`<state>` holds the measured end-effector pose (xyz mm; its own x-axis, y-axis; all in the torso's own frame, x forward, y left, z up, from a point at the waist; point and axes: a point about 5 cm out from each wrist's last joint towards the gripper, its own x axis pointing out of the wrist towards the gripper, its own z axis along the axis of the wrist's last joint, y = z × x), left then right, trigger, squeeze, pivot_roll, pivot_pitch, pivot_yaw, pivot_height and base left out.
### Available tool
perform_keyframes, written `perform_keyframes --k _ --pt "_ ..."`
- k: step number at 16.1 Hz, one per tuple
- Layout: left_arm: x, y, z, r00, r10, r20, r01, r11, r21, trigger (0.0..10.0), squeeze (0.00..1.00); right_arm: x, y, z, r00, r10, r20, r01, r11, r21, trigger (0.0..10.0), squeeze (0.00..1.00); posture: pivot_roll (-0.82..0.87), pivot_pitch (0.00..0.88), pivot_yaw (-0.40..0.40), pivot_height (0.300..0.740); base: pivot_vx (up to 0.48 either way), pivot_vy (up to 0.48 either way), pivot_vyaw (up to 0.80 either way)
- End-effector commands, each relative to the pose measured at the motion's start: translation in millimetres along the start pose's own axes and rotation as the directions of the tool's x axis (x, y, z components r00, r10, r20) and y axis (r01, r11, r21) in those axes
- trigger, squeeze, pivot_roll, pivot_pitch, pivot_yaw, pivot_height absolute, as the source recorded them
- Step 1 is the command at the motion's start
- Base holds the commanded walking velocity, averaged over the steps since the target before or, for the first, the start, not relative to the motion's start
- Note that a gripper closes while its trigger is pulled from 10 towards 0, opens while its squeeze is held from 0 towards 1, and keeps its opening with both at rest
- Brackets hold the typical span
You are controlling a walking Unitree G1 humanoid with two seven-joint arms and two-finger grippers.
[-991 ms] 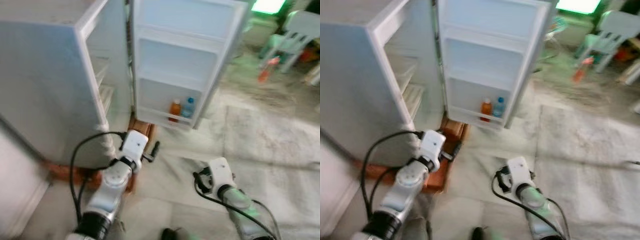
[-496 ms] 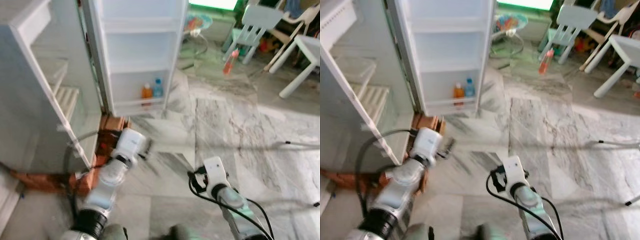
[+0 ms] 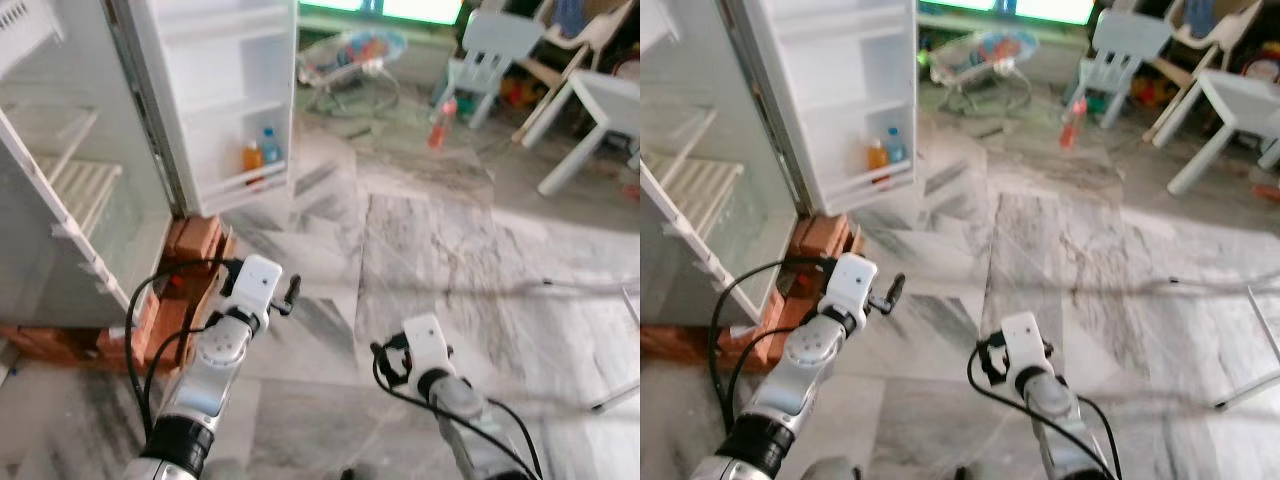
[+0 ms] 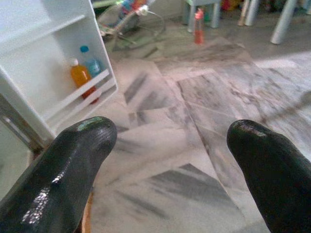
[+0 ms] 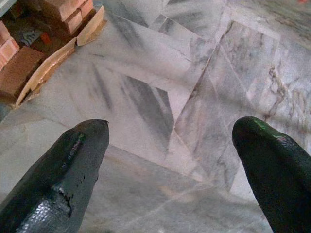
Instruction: Restocking fridge
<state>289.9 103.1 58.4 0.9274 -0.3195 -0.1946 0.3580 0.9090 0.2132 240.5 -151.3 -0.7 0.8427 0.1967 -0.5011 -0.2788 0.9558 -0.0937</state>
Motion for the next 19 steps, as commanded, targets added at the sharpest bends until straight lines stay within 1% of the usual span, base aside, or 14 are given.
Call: perform_keyframes --k 1,2,4,10,11,12,13,14,16,17,18,19 --pt "3.7 -7.8 5.2 1.0 -0.023 0.013 0.023 1.0 0.008 10.0 0.0 -1.8 -9.0 1.0 1.0 -0.027 0.004 0.028 1.0 -0.015 10.0 0.0 0.13 0.084 -0.071 0.74 0.48 0.0 0.0" --pt "4.1 -7.8 5.9 1.0 -0.022 0.019 0.022 0.999 0.029 10.0 0.0 -1.7 -8.3 1.5 1.0 -0.028 0.008 0.029 0.999 -0.018 10.0 0.0 0.13 0.083 -0.07 0.74 0.48 0.0 0.0" --pt "4.5 -8.5 7.6 0.999 -0.031 0.029 0.03 0.999 0.041 10.0 0.0 -1.8 -8.2 1.8 0.999 -0.03 0.011 0.031 0.999 -0.017 10.0 0.0 0.13 0.083 -0.07 0.74 0.48 0.0 0.0" --pt "4.1 -8.9 5.5 0.999 -0.022 0.026 0.021 0.999 0.048 10.0 0.0 1.6 -7.2 7.8 0.999 -0.027 0.043 0.028 1.0 -0.008 10.0 0.0 0.14 0.08 -0.069 0.74 0.48 0.0 0.0" --pt "2.7 -6.4 4.8 1.0 -0.01 0.023 0.009 0.998 0.06 10.0 0.0 2.5 -6.6 11.9 0.998 -0.025 0.065 0.025 1.0 -0.004 10.0 0.0 0.15 0.085 -0.066 0.74 0.48 0.0 0.0" --pt "-3.8 6.3 7.9 0.999 0.039 0.02 -0.04 0.997 0.07 10.0 0.0 3.3 -5.4 20.0 0.994 -0.026 0.107 0.025 1.0 0.008 10.0 0.0 0.19 0.1 -0.061 0.74 0.48 0.0 0.0" --pt "-5.9 8.0 7.7 0.999 0.042 0.017 -0.043 0.996 0.075 10.0 0.0 3.5 -4.5 21.4 0.993 -0.024 0.117 0.022 1.0 0.013 10.0 0.0 0.2 0.108 -0.061 0.74 0.48 0.0 0.0" --pt "-11.9 11.3 6.7 0.999 0.048 0.013 -0.049 0.995 0.082 10.0 0.0 3.5 -1.2 25.2 0.99 -0.015 0.142 0.012 1.0 0.023 10.0 0.0 0.2 0.122 -0.063 0.74 0.48 0.0 0.0" --pt "-19.9 8.3 -4.5 0.999 0.037 -0.01 -0.036 0.996 0.086 10.0 0.0 4.0 3.1 29.6 0.984 -0.014 0.175 0.009 0.999 0.03 10.0 0.0 0.2 0.126 -0.093 0.74 0.48 0.0 0.0" --pt "-20.6 4.9 -9.0 0.999 0.035 -0.021 -0.034 0.997 0.063 10.0 0.0 4.9 2.4 35.0 0.977 -0.04 0.208 0.028 0.998 0.061 10.0 0.0 0.2 0.114 -0.091 0.74 0.48 0.0 0.0" --pt "-18.9 1.9 -9.6 0.999 0.032 -0.014 -0.03 0.997 0.075 10.0 0.0 6.3 2.7 43.4 0.966 -0.046 0.254 0.031 0.997 0.064 10.0 0.0 0.18 0.105 -0.086 0.74 0.48 0.0 0.0" --pt "-17.4 1.2 -9.5 0.999 0.043 -0.014 -0.041 0.996 0.077 10.0 0.0 7.0 2.2 48.9 0.958 -0.044 0.284 0.026 0.997 0.066 10.0 0.0 0.18 0.101 -0.088 0.74 0.48 0.0 0.69"
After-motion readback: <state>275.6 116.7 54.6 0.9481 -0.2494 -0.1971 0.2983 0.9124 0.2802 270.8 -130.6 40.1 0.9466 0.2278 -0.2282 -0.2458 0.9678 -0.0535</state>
